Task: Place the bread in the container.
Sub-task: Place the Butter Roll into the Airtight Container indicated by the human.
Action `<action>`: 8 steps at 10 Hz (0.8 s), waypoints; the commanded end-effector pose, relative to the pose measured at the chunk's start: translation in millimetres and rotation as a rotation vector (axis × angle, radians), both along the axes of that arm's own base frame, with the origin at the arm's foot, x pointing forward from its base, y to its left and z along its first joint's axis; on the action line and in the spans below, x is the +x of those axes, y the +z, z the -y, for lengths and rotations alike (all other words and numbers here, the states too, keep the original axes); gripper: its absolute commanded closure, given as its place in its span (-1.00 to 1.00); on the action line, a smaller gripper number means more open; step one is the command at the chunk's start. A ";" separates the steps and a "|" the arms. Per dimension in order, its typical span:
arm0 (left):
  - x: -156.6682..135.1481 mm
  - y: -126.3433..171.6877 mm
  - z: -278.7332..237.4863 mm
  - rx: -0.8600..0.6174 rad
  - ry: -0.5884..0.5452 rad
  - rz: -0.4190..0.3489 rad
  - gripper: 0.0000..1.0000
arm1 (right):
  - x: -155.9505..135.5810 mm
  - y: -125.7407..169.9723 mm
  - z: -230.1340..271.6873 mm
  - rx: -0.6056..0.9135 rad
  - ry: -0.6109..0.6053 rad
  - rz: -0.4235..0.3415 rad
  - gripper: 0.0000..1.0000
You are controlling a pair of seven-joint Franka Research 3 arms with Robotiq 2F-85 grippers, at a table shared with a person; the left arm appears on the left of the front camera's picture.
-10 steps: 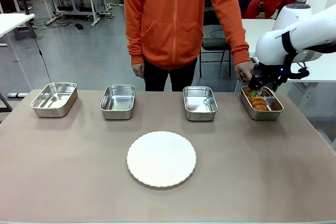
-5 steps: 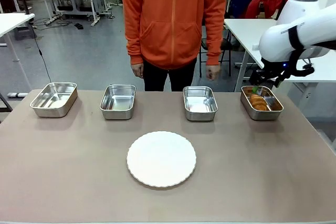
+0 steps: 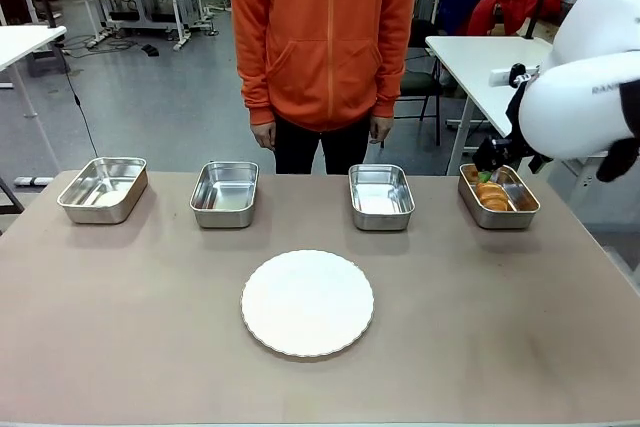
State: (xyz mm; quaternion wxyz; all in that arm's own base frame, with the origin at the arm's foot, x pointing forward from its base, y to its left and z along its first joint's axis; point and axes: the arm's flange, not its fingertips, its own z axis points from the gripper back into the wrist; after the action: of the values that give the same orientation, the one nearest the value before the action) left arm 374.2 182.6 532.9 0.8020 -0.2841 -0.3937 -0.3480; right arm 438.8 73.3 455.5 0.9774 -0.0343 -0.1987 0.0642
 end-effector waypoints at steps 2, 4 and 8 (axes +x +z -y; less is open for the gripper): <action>-0.5 1.3 0.9 -0.014 -0.007 0.013 -1.00 | -29.3 -5.6 -6.1 0.037 0.008 0.014 -1.00; -0.5 1.3 0.9 -0.014 -0.007 0.013 -1.00 | -29.1 -1.0 -9.0 0.004 0.013 0.014 -1.00; -0.5 1.3 0.9 -0.014 -0.007 0.013 -1.00 | -29.1 -1.0 -9.0 0.004 0.013 0.014 -1.00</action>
State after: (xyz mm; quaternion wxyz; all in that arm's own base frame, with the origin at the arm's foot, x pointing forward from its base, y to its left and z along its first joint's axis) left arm 374.3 182.6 532.9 0.8020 -0.2841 -0.3937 -0.3480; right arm 407.0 82.3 450.7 0.9766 -0.0286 -0.2016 0.0688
